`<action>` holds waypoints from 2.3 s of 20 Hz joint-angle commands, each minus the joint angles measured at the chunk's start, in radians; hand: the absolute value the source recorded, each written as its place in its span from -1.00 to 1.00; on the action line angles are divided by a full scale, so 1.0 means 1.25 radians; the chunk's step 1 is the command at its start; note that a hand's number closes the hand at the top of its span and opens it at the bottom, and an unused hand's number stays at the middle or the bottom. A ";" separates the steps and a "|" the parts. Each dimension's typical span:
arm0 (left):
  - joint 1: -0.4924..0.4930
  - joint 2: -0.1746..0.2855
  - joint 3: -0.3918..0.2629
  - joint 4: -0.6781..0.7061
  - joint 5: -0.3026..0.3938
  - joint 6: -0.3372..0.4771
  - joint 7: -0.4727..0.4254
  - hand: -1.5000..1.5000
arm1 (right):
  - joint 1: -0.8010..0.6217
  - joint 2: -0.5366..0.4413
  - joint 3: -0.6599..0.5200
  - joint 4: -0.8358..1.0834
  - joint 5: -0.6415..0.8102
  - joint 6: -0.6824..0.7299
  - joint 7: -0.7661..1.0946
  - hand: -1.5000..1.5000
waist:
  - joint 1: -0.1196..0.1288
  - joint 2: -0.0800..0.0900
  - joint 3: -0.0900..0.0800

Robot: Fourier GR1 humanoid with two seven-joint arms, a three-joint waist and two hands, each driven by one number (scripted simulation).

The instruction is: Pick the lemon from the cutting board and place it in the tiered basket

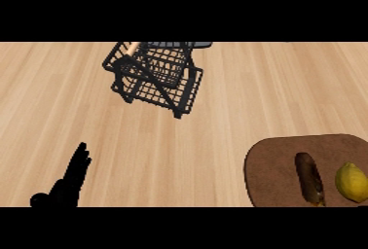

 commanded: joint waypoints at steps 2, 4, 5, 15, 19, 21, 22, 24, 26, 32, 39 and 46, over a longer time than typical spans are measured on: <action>-0.123 -0.076 -0.005 0.136 -0.014 -0.012 0.002 0.00 | -0.133 0.049 0.070 0.030 0.055 0.057 0.220 -1.00 | 0.015 -0.006 -0.002; -0.132 -0.072 0.010 0.168 0.003 -0.040 -0.005 0.00 | -0.186 0.035 0.039 0.054 0.033 0.099 0.249 -1.00 | 0.020 -0.006 -0.002; -0.125 -0.092 0.024 0.218 0.004 -0.046 -0.060 0.00 | -0.152 0.069 0.071 0.074 0.050 0.081 0.208 -1.00 | 0.014 -0.008 -0.002; -0.158 -0.079 0.055 0.236 0.014 -0.084 -0.039 0.00 | -0.212 0.082 0.042 0.157 -0.016 0.183 0.253 -1.00 | 0.018 -0.011 -0.001; -0.160 -0.115 0.052 0.301 -0.004 -0.083 -0.086 0.00 | -0.214 0.098 0.031 0.181 -0.020 0.202 0.225 -1.00 | 0.009 -0.012 -0.001; -0.173 -0.128 0.053 0.317 -0.007 -0.086 -0.095 0.00 | -0.249 0.113 0.037 0.198 -0.018 0.215 0.249 -1.00 | 0.011 -0.011 -0.001; -0.178 -0.132 0.044 0.279 -0.029 -0.049 -0.063 0.00 | -0.222 0.101 0.012 0.213 -0.032 0.219 0.199 -1.00 | 0.007 -0.013 0.000; -0.185 -0.114 0.069 0.310 -0.002 -0.099 -0.075 0.00 | -0.248 0.145 0.051 0.224 0.001 0.205 0.232 -1.00 | 0.012 -0.011 -0.001; -0.160 -0.105 0.072 0.277 -0.008 -0.083 -0.063 0.00 | -0.215 0.134 0.025 0.189 -0.032 0.240 0.234 -1.00 | 0.007 -0.014 0.000; -0.131 -0.094 0.083 0.266 -0.008 -0.110 -0.087 0.00 | -0.188 0.200 0.016 0.263 0.008 0.187 0.160 -1.00 | 0.010 -0.014 0.000; -0.155 -0.140 0.095 0.338 -0.018 -0.125 -0.118 0.00 | -0.235 0.200 -0.042 0.297 -0.013 0.254 0.155 -1.00 | 0.008 -0.013 0.000; -0.150 -0.164 0.102 0.301 -0.060 -0.109 -0.075 0.00 | -0.249 0.258 -0.042 0.312 0.063 0.238 0.069 1.00 | 0.007 -0.014 0.000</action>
